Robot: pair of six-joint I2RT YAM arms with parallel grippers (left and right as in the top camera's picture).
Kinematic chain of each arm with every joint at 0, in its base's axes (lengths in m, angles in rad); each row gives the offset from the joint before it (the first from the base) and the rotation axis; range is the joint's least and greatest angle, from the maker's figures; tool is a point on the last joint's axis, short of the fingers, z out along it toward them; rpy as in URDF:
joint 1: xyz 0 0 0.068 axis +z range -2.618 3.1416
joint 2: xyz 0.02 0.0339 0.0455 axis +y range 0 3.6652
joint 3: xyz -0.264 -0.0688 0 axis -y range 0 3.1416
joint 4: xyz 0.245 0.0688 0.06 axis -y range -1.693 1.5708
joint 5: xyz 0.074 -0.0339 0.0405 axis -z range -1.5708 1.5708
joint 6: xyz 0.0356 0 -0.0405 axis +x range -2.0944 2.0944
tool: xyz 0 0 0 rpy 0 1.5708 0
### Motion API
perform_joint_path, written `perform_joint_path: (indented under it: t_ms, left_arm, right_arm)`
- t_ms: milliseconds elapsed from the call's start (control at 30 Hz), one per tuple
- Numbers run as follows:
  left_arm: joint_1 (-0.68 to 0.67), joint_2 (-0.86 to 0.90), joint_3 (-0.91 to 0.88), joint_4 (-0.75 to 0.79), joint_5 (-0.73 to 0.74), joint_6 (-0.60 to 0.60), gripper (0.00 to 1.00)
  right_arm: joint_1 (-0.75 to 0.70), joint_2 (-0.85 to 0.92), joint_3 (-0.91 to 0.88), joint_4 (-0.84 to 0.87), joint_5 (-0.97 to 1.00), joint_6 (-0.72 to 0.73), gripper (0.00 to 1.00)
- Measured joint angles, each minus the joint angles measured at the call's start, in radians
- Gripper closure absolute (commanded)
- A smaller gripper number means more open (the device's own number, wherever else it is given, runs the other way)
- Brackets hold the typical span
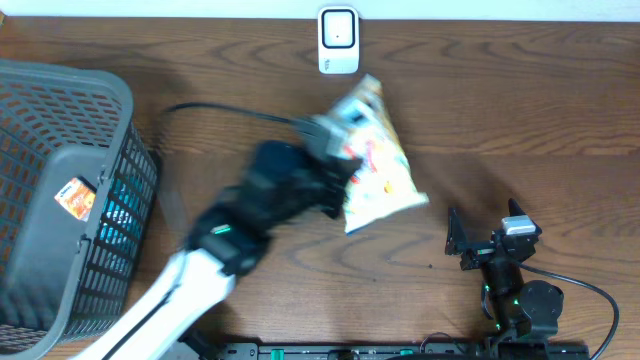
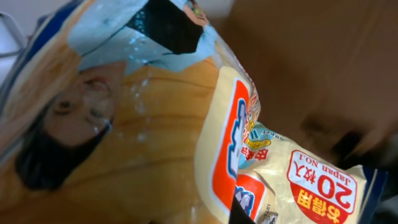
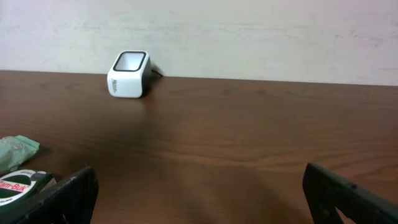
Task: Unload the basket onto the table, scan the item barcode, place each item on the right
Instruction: 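Carry the snack bag out and drop it right of the Zam-Buk box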
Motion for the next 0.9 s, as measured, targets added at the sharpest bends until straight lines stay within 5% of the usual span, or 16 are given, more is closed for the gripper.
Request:
perform_joint_path:
  t_ms: [133,300,533,700,733,867,900]
  left_arm:
    - [-0.107,0.219,0.0,0.061,-0.095,0.213,0.93]
    - [-0.105,0.406,0.0,0.144,-0.143,0.319,0.93]
    - [-0.077,0.496,0.0,0.267,-0.166,0.343,0.92]
    - [-0.054,0.546,0.0,0.376,-0.168,0.228,0.92]
    - [-0.05,0.553,0.0,0.375,-0.168,0.211,0.85]
    - [-0.038,0.566,0.0,0.368,-0.177,0.172,0.27]
    - [-0.038,0.566,0.0,0.368,-0.181,0.162,0.21]
  right_arm:
    - [0.0,0.0,0.0,0.0,0.0,0.0,0.01]
    - [0.0,0.0,0.0,0.0,0.0,0.0,0.01]
    - [0.0,0.0,0.0,0.0,0.0,0.0,0.01]
    - [0.0,0.0,0.0,0.0,0.0,0.0,0.01]
    - [0.0,0.0,0.0,0.0,0.0,0.0,0.01]
    - [0.0,0.0,0.0,0.0,0.0,0.0,0.01]
    - [0.0,0.0,0.0,0.0,0.0,0.0,0.01]
